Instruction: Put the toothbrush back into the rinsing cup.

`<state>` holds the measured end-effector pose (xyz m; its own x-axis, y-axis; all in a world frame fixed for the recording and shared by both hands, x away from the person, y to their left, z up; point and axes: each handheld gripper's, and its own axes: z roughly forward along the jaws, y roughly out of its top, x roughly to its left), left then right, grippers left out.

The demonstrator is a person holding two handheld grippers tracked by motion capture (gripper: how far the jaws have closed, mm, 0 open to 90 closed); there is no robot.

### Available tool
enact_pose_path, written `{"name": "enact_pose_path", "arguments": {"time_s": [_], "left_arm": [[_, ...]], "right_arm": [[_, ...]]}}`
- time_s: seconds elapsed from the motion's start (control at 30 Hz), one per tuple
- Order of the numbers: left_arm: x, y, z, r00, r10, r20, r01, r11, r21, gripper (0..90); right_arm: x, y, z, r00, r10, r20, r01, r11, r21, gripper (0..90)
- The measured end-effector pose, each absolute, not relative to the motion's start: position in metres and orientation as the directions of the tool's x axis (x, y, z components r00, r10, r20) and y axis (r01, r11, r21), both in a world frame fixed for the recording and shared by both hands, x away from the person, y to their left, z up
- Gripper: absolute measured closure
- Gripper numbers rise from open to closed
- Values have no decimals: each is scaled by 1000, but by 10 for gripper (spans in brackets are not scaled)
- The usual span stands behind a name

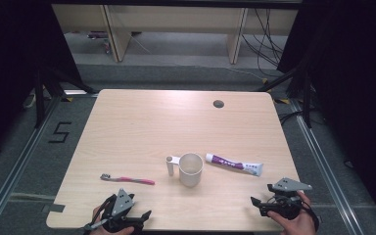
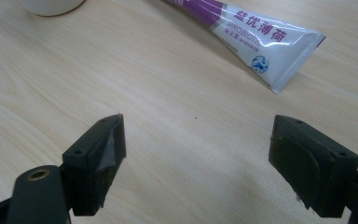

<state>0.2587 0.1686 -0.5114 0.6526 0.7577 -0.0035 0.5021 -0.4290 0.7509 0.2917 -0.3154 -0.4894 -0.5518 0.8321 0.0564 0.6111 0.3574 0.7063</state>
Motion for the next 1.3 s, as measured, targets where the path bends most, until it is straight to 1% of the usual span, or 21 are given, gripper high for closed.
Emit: {"name": "enact_pose_path", "arguments": {"time_s": [0.07,0.1,0.2,0.27,0.33,0.37,0.43,0.5,0.6,0.63,0.67,0.7,0.8,0.83,0.87,0.9,0.93,1.0,1.03,1.17,1.3], "left_arm": [[259,168,-512,649,761,-8,504,-422,754,199],[260,166,-511,645,764,-11,504,-414,758,199],[263,163,-509,642,766,-17,499,-401,769,200],[265,163,-507,651,759,-2,492,-421,762,213],[267,160,-506,648,762,-12,484,-399,779,217],[269,161,-506,648,762,2,480,-410,775,221],[271,160,-504,649,761,-11,480,-398,782,240],[273,160,-502,640,768,-14,480,-385,788,255],[277,159,-498,648,762,-14,468,-382,797,316],[277,159,-498,648,762,-14,468,-382,797,370],[280,159,-495,668,744,5,436,-397,807,425],[281,158,-494,665,747,10,427,-391,816,454],[287,156,-490,668,743,38,393,-396,830,637],[289,155,-489,664,746,46,393,-401,827,703],[289,155,-489,664,746,46,393,-401,827,750],[293,154,-490,660,750,46,390,-394,833,797],[301,154,-489,664,746,56,393,-411,822,825],[309,153,-490,662,747,68,397,-426,813,875],[309,153,-490,662,747,68,397,-426,813,888],[323,151,-492,664,744,74,409,-444,798,895],[333,144,-494,667,743,53,424,-437,793,896]], "right_arm": [[291,-314,-490,-551,831,74,617,346,707,195],[292,-315,-490,-561,826,55,604,363,709,196],[292,-315,-490,-553,831,61,613,356,705,197],[291,-314,-490,-547,833,80,621,339,707,199],[292,-315,-490,-560,827,46,597,364,715,203],[292,-315,-490,-563,825,47,596,366,715,203],[290,-313,-490,-545,834,84,626,338,703,203],[291,-313,-490,-547,833,83,624,339,704,205],[291,-313,-490,-545,834,85,625,336,705,206],[291,-313,-490,-547,833,82,622,339,706,208],[290,-313,-489,-544,836,79,624,339,704,211],[292,-314,-490,-559,827,66,606,353,712,212],[292,-314,-490,-561,825,68,607,354,711,212],[291,-313,-490,-545,835,74,620,341,707,213],[291,-313,-490,-545,835,74,620,341,707,213],[292,-315,-490,-561,827,45,598,367,712,217],[292,-315,-490,-561,826,46,598,367,712,217],[292,-314,-489,-561,826,45,596,366,715,219],[291,-314,-489,-566,822,65,604,359,712,222],[292,-314,-489,-571,820,48,596,373,711,224],[292,-314,-490,-578,815,41,588,382,713,227]]}}
